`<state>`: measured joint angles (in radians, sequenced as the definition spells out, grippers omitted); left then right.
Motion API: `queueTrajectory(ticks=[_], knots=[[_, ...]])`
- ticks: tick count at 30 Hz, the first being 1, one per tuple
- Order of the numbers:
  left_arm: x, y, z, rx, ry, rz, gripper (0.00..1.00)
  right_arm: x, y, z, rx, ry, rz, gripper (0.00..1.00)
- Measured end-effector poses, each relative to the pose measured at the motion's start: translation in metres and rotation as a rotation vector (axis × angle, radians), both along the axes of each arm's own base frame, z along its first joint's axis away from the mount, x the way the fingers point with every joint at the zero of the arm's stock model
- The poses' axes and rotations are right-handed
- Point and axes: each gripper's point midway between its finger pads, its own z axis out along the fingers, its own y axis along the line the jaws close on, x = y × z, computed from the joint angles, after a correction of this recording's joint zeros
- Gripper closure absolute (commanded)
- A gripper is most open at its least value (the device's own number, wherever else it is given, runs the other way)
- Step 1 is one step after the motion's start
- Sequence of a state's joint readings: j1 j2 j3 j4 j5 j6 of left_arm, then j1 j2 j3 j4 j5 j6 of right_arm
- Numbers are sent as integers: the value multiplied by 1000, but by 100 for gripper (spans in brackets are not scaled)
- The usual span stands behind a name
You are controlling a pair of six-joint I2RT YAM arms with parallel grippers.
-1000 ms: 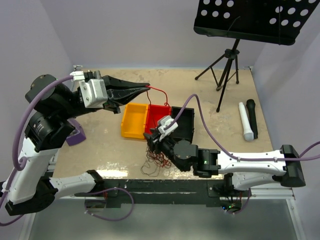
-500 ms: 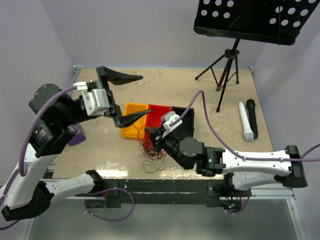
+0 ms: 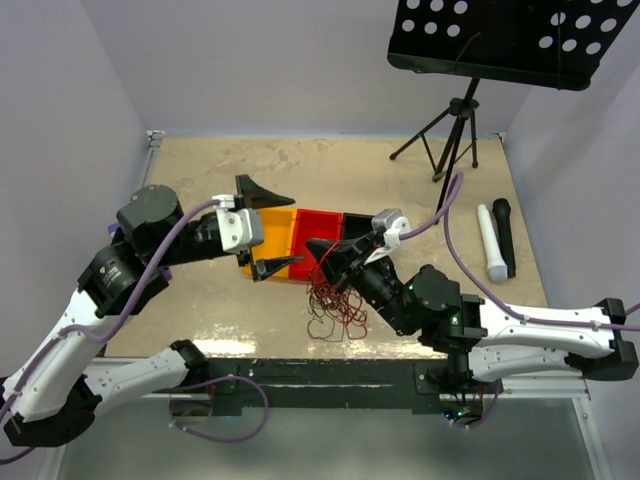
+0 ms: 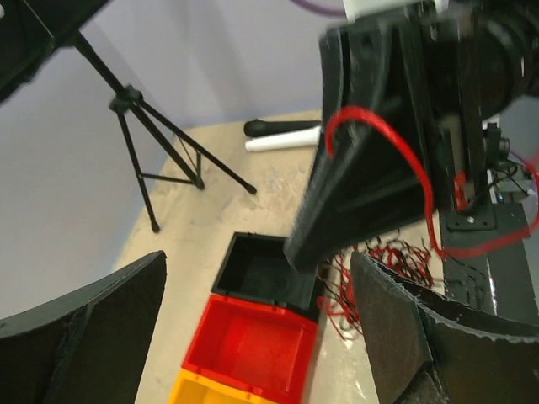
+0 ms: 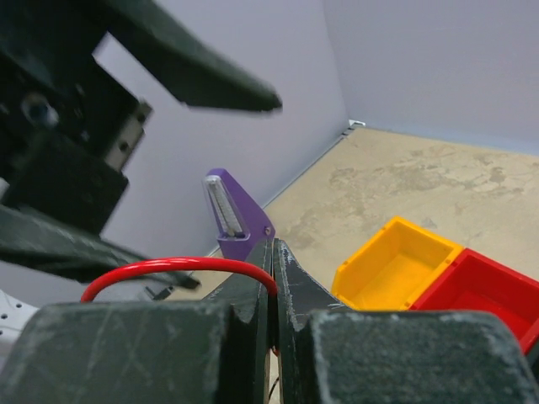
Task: Untangle the cables
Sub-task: Untie the cable.
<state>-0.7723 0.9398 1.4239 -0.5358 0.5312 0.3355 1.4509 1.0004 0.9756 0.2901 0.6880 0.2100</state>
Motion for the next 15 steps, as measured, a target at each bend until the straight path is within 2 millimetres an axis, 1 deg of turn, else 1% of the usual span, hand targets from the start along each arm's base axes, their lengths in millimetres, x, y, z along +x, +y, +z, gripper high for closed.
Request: queueTrajectory(ticks=[2, 4, 6, 8, 10, 12, 13, 15], knots=[[-4, 5, -23, 29, 33, 2, 7, -1, -2, 5, 20, -3, 3, 100], [-7, 7, -40, 48, 62, 3, 7, -2, -5, 11, 41, -4, 7, 100], [-8, 7, -58, 68, 96, 3, 12, -3, -8, 15, 56, -4, 11, 100], [-9, 6, -71, 81, 127, -3, 21, -4, -9, 17, 67, -4, 16, 100], [-9, 3, -81, 93, 157, -11, 35, -5, -8, 18, 72, -5, 26, 100], [-9, -1, -87, 97, 183, -24, 48, -5, -8, 19, 74, -4, 30, 100], [-9, -4, -87, 97, 189, -35, 53, -6, -8, 19, 75, -4, 32, 100], [-9, -9, -87, 91, 201, -57, 54, -6, -7, 19, 77, -4, 34, 100]])
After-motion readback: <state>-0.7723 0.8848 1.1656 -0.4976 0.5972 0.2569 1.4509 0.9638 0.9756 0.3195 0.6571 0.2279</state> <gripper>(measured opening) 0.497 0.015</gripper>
